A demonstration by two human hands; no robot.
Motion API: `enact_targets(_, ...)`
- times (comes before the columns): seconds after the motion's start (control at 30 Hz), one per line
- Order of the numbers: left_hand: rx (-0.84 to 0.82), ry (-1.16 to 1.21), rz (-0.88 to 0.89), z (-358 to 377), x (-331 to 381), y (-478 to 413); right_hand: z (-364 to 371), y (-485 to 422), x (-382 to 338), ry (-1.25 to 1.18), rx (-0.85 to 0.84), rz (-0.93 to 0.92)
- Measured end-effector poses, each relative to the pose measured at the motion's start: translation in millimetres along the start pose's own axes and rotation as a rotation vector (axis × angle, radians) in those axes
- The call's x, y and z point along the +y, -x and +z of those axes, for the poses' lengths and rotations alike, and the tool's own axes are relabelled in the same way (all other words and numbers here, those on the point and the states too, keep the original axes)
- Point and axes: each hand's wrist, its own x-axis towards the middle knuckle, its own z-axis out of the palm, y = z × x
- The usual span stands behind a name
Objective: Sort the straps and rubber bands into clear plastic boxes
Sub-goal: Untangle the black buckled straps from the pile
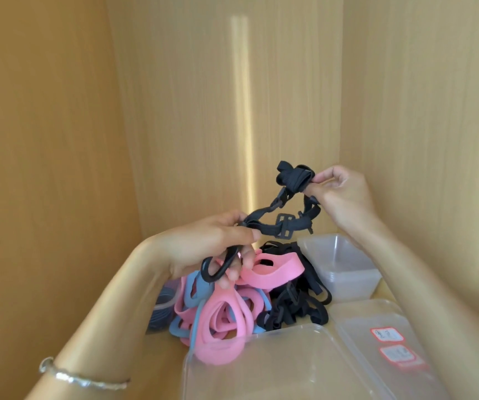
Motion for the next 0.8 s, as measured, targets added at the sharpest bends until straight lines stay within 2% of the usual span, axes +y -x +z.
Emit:
enact_targets(0.1, 0.016, 0.09, 0.071, -2.2, 5.3, 1.5, 3.9, 1.6, 7.0, 0.164, -0.065, -0.061)
enact_targets(0.17, 0.139, 0.23, 0.132, -4.9, 8.9, 2.0, 5.8, 3.4, 9.7, 0.227, -0.11, -0.088)
enact_targets(0.27, 0.356, 0.38, 0.181, -7.3, 11.0, 1.8, 11.1, 9.9, 9.6, 0.288, -0.266, -0.122)
enact_targets(0.43, 0.496, 0.46, 0.195, -5.2, 12.3, -1.6, 28.6, 23.6, 0.2, 0.33, -0.504, -0.232)
enact_targets(0.57, 0.537, 0.416, 0.189, -8.1, 11.7, -1.6, 25.5, 24.7, -11.6, 0.329, -0.619, -0.25)
enact_targets(0.67, 0.443, 0.313, 0.11, -10.3, 10.9, 1.5, 19.5, 23.6, -13.7, 0.3, -0.729, -0.209)
enact_targets(0.73, 0.447, 0.162, 0.014, -11.6, 8.1, 2.0, 17.1, 24.5, -12.7, 0.295, -0.813, -0.169)
enact_targets(0.8, 0.556, -0.097, -0.051, -12.9, 3.0, -0.1, 15.6, 25.7, -11.7, 0.283, -0.891, -0.126)
